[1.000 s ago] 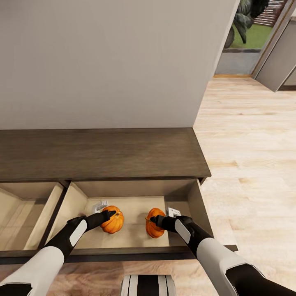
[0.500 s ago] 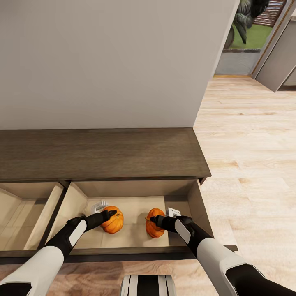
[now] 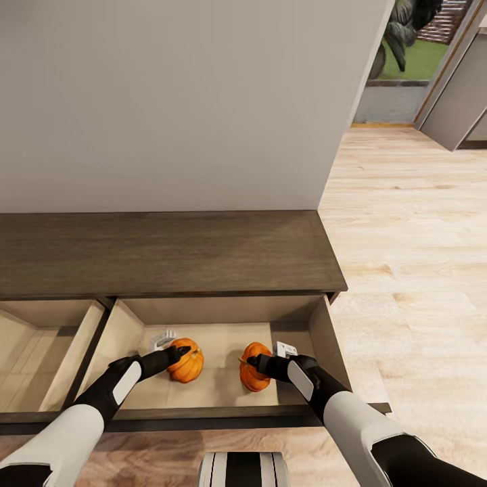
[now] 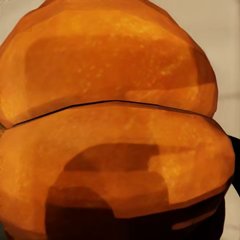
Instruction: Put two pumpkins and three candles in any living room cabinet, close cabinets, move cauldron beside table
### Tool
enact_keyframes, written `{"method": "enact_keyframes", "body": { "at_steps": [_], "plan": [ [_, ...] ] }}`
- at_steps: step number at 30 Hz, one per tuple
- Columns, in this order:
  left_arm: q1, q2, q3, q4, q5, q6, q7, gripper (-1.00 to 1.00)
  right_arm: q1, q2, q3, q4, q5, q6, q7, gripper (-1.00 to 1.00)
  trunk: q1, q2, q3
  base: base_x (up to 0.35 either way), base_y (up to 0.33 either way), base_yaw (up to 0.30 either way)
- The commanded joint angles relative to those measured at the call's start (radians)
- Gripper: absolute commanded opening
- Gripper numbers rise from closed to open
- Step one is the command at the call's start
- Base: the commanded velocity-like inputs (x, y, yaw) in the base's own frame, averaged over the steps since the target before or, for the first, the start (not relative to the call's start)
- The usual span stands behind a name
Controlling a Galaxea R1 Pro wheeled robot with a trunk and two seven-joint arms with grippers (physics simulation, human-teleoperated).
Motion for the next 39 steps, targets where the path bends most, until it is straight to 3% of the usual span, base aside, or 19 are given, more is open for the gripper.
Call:
{"method": "enact_keyframes", "body": {
  "at_steps": [1,15,31,39],
  "plan": [
    [0.003,0.002,-0.005,0.021,0.009,0.005,0.001,1.0,0.0,0.0,0.004,-0.001,-0.001,0.004,-0.001,-1.0,0.0,0.0,-0.001,0.0,0.0,0.0],
    [0.003,0.062,-0.005,-0.041,0.016,0.006,0.001,1.0,0.0,0.0,0.004,-0.001,-0.001,0.004,-0.001,-1.0,0.0,0.0,-0.001,0.0,0.0,0.0],
    [0.003,0.085,-0.004,-0.08,0.017,0.007,-0.002,1.0,0.0,0.0,0.004,-0.001,-0.001,0.004,-0.001,-1.0,0.0,0.0,-0.001,0.0,0.0,0.0],
    [0.003,0.075,-0.007,-0.085,0.017,0.007,-0.003,1.0,0.0,0.0,0.004,-0.001,0.0,0.002,0.0,-1.0,0.0,0.0,-0.001,0.0,0.0,0.0]
  ]
}}
